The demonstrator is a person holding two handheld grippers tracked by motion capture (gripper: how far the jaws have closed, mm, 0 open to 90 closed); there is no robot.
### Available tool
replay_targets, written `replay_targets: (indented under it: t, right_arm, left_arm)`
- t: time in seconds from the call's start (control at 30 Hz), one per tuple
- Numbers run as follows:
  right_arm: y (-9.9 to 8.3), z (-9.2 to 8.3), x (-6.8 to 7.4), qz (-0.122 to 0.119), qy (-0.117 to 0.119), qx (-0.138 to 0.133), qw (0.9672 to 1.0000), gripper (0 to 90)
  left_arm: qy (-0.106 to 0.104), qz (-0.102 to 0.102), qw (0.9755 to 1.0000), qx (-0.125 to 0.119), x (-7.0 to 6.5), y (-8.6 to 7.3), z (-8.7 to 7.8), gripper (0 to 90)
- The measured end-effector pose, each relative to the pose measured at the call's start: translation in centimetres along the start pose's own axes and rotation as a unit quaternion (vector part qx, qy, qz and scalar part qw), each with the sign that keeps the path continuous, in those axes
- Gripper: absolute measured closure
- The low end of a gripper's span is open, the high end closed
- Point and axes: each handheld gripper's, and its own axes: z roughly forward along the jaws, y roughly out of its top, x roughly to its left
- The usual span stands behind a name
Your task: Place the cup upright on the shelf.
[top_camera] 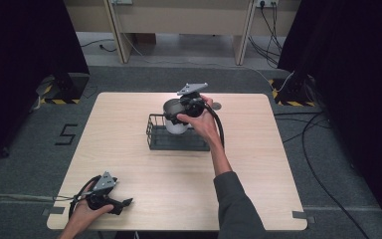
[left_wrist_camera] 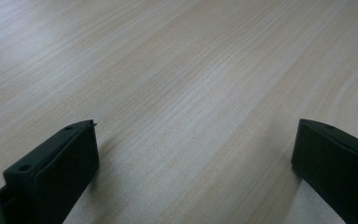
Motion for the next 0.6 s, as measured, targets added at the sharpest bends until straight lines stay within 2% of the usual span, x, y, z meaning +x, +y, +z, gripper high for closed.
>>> replay_targets:
  t: [0.37, 0.6]
  right_arm:
    - [-1.0, 1.0, -0.2, 0.005, 0.005, 0.017, 0.9998, 6.1]
    - [-1.5, 1.4, -0.1, -0.004, 0.004, 0.033, 0.9994, 6.0]
  left_arm:
    - [0.0, 0.0, 1.0, -0.001, 0.0, 0.0, 0.0, 0.0]
    - [0.0, -0.001, 1.0, -0.001, 0.0, 0.0, 0.0, 0.0]
